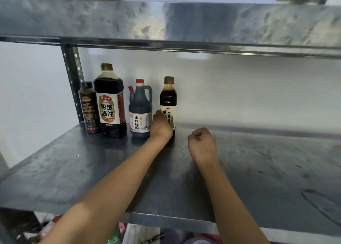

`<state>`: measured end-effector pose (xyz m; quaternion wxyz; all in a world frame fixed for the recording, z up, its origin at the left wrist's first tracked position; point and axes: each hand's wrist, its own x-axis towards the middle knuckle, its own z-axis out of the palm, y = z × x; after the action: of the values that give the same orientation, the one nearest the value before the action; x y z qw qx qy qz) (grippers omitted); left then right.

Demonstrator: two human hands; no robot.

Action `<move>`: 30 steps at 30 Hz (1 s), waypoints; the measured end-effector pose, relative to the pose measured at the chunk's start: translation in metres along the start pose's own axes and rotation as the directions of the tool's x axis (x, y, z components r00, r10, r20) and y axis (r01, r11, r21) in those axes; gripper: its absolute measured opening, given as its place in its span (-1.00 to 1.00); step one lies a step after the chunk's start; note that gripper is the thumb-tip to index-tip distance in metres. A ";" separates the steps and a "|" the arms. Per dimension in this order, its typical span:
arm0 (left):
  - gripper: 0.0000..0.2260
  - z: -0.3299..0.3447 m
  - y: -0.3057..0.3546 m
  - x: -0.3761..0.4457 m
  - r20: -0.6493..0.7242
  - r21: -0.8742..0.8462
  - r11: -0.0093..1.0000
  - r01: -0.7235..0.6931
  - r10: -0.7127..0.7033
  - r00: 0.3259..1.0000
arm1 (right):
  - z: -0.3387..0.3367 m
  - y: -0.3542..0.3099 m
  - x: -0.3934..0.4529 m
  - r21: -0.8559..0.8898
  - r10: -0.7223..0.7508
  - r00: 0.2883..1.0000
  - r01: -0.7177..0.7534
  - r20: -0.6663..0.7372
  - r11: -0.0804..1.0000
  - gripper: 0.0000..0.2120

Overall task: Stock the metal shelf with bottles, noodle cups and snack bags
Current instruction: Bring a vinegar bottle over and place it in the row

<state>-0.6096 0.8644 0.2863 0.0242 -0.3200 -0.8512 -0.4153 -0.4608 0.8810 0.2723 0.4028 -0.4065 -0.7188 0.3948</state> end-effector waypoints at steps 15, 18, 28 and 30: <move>-0.38 -0.055 -0.024 -0.155 0.236 0.190 0.757 -0.626 0.583 0.777 | -0.037 0.006 -0.115 -0.173 -0.209 0.930 0.163 -0.302 0.971 -0.67; -0.35 -0.061 -0.027 -0.186 0.261 0.128 0.703 -0.700 0.657 0.708 | -0.049 0.005 -0.162 -0.257 -0.242 0.890 0.148 -0.386 0.955 -0.62; -0.51 -0.038 -0.043 -0.324 0.112 -0.112 0.286 -0.952 0.955 0.274 | -0.102 0.034 -0.350 -0.462 -0.148 0.776 -0.200 -0.613 0.864 -0.56; -0.49 -0.039 -0.038 -0.366 0.137 -0.197 0.207 -0.958 0.974 0.182 | -0.115 0.039 -0.402 -0.534 -0.119 0.750 -0.340 -0.650 0.774 -0.56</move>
<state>-0.3494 0.6272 0.1729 0.1702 -0.8300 -0.4418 -0.2947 -0.2083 0.5602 0.1755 0.4433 -0.6714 -0.5939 -0.0077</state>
